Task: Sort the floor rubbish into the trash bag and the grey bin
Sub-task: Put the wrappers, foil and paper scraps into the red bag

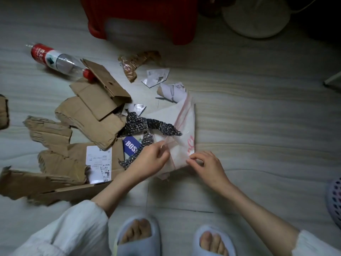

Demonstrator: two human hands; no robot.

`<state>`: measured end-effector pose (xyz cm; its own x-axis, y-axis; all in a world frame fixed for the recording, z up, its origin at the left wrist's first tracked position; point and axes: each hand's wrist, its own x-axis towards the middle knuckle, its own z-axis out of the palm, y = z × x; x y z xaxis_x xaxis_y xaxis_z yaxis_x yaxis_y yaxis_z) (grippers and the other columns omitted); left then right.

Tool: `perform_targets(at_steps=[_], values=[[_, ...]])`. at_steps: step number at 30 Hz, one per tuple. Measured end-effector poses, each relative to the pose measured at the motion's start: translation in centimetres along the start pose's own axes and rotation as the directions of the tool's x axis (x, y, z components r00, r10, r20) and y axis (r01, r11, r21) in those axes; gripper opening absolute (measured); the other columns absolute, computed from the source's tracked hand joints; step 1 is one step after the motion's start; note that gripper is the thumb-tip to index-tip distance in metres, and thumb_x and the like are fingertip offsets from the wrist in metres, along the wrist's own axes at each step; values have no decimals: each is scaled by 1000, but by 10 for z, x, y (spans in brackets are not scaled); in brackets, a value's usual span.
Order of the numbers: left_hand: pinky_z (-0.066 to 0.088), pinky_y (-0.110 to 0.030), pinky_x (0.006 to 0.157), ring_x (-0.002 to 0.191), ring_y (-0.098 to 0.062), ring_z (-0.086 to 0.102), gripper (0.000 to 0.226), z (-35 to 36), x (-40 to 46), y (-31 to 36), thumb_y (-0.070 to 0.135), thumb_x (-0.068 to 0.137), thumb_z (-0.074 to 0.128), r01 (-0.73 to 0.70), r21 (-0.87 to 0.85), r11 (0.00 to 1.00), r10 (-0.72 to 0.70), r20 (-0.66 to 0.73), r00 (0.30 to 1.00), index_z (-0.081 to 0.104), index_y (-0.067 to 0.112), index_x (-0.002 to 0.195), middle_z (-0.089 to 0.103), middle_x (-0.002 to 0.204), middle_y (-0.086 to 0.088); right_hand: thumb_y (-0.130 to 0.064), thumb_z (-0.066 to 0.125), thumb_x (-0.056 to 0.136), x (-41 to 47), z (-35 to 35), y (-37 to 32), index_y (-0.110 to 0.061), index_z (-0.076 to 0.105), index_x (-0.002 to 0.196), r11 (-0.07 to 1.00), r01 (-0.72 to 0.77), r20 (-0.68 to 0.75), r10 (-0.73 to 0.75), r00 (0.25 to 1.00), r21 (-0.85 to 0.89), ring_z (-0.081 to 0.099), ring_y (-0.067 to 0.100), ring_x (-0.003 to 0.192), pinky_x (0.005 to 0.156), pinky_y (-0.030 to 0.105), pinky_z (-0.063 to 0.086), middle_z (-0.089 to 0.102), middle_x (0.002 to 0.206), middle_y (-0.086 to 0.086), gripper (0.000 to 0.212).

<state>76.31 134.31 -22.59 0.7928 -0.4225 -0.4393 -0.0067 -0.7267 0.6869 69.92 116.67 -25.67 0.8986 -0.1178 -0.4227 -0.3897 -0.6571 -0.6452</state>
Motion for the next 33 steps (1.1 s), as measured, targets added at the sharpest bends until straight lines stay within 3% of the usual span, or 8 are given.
perform_targets(at_steps=[4,7,13,17,20,25,30,33], values=[[44,-39,79,98,-30,51,44,18,-4,-6,13,75,66,-195,571,798,354,-182,918,50,8,116,57,109,-14,-23,66,83,-7,8,1,-9,70,72,917,-336,87,324,942,213,55,13,78,68,25,37,67,77,10,18],[33,-34,76,93,-24,50,28,40,-18,-4,27,78,52,-369,688,625,546,-47,836,56,14,102,60,101,-7,-25,68,81,-6,13,4,-12,61,57,825,-456,90,454,887,332,49,15,69,67,27,38,54,60,5,28],[28,-31,66,75,-18,60,12,57,-11,-17,23,73,55,-362,717,595,378,148,914,60,22,83,64,81,4,-20,60,88,-15,10,3,-12,52,61,699,-523,262,454,852,488,59,10,50,65,24,45,54,52,2,29],[30,-32,76,91,-24,59,15,54,3,2,14,78,63,-319,604,731,248,201,948,62,18,93,66,89,-3,-34,54,87,-32,8,10,-14,64,101,994,-110,-163,109,981,3,54,12,87,80,26,41,61,97,-1,27],[37,-32,83,104,-31,56,21,53,15,3,18,89,50,-112,419,901,17,224,974,60,14,107,65,108,-12,-41,46,81,-39,5,28,-16,64,109,955,163,-90,-191,977,-248,47,15,106,84,36,46,65,110,-1,42],[32,-32,73,100,-32,58,25,58,12,2,20,92,50,-104,387,916,22,209,978,49,15,116,65,110,-10,-24,53,92,-27,-1,33,-14,67,104,990,-50,13,53,999,-134,54,23,108,90,34,42,66,103,7,20],[31,-38,77,90,-27,48,19,57,5,-5,14,71,58,-358,752,553,493,51,868,61,14,90,59,93,-7,-23,49,91,-16,-1,22,-15,55,75,961,-276,-33,277,960,33,54,26,87,69,28,33,61,81,6,19],[29,-40,84,94,-25,42,19,64,-3,-2,25,70,55,-408,813,415,554,130,823,66,13,80,61,89,-5,-20,50,89,-10,-2,19,-2,60,77,922,-373,-61,380,923,102,51,28,81,67,30,33,61,79,14,24]])
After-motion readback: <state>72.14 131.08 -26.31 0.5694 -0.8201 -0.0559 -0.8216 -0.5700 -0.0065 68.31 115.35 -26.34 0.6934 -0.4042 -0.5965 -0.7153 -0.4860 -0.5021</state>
